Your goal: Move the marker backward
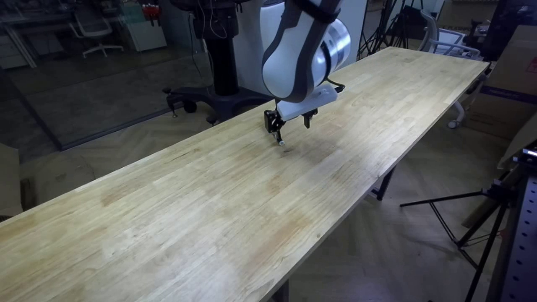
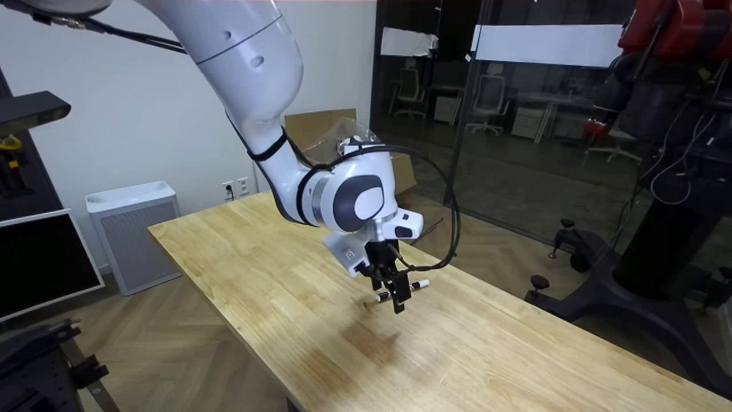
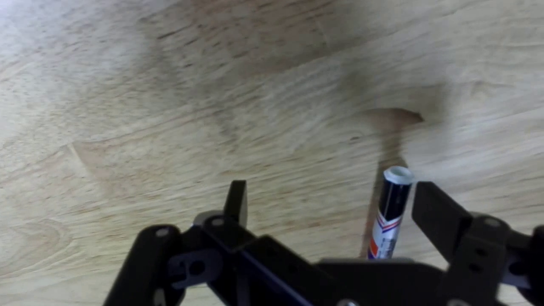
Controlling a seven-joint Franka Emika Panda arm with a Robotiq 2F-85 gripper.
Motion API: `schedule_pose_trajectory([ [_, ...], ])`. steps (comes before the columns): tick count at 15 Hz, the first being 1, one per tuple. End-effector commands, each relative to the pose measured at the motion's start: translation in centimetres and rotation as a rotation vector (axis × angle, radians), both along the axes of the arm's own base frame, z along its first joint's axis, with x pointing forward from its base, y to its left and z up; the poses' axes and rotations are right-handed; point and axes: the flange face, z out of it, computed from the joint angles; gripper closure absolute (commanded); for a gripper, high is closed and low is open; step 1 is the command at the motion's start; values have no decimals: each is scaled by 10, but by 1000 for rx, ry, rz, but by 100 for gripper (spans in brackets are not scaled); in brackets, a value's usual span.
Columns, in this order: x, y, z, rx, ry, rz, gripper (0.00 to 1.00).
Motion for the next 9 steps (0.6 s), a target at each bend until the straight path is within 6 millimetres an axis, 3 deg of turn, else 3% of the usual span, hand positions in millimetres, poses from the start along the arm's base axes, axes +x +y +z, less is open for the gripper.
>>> schedule_pose_trajectory([
  [1, 34, 7, -5, 17, 9, -64, 0],
  [9, 64, -9, -15, 92, -17, -119, 0],
])
